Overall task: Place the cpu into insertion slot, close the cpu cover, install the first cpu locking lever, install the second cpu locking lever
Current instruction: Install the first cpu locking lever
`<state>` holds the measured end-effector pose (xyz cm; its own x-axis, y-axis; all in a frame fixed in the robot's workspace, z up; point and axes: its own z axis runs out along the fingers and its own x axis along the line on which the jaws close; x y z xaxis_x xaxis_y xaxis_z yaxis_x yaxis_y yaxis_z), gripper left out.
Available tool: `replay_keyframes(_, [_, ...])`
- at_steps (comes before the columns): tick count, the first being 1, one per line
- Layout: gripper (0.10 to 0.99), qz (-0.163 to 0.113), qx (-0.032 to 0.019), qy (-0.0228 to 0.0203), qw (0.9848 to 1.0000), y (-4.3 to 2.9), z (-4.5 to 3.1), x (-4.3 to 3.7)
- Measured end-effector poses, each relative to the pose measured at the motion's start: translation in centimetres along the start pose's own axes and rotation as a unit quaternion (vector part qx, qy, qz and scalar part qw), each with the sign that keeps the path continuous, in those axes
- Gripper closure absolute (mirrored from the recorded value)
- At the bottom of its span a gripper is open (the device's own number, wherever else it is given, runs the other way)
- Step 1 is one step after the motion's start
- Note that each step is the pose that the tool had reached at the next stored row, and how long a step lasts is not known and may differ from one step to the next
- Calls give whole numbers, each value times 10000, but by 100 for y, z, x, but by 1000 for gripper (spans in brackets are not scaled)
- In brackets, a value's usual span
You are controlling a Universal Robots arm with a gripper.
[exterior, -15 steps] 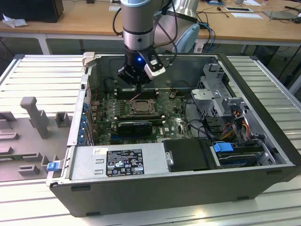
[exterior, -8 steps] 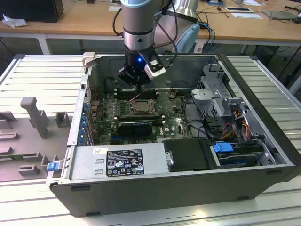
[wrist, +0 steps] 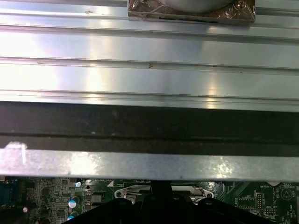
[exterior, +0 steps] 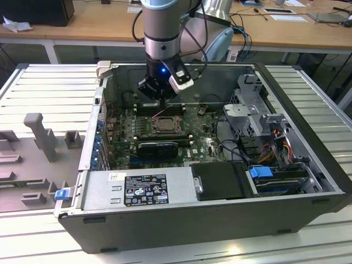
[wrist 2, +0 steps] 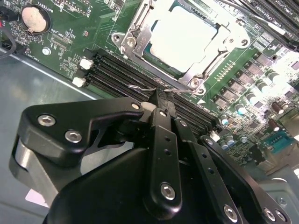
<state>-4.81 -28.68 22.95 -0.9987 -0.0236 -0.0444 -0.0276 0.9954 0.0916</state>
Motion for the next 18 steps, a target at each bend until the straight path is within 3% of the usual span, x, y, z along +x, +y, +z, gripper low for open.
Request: replay_keyframes(18, [980, -13, 0, 2, 10000, -6, 91, -143])
